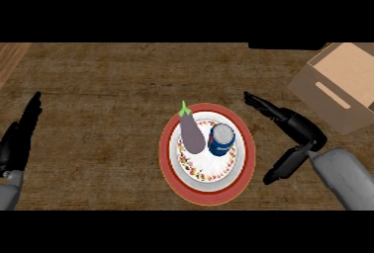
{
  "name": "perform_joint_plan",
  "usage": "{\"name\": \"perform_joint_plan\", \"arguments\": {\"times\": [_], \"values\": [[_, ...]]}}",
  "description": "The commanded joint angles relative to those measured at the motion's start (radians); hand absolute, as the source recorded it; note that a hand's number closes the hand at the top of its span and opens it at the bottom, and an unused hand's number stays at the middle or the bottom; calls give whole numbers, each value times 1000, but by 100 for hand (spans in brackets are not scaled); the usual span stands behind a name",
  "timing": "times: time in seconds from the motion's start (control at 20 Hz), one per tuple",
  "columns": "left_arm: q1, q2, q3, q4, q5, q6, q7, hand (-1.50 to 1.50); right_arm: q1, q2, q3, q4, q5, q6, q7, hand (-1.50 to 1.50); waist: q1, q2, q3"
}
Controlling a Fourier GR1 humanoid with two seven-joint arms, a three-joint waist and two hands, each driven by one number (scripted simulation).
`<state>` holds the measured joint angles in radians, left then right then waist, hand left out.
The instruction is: Pick the can from the plate and place it in the cardboard box
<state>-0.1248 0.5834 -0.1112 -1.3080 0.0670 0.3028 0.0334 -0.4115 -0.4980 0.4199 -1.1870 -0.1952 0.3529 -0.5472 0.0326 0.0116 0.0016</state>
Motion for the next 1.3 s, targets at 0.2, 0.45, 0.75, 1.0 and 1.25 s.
{"name": "perform_joint_plan", "arguments": {"times": [0.2,0.45,0.75,1.0,1.25], "values": [[-11,-26,2,42,-25,-2,-19,0,-211,-60,48,193,306,-44,-183,-150,-5,-2,-2],[-40,-29,-7,-19,-39,7,81,0,-317,-90,137,237,456,13,-153,-150,-5,-7,-1],[4,2,29,-5,-26,-36,40,0,-433,-85,229,227,585,125,-24,-150,-8,-11,-2],[22,-28,43,1,-45,-29,30,0,-445,63,268,247,662,159,70,-150,-18,-12,-2],[19,-78,35,-3,-93,-14,44,0,-463,135,231,276,742,170,138,-150,-24,-12,-2]]}}
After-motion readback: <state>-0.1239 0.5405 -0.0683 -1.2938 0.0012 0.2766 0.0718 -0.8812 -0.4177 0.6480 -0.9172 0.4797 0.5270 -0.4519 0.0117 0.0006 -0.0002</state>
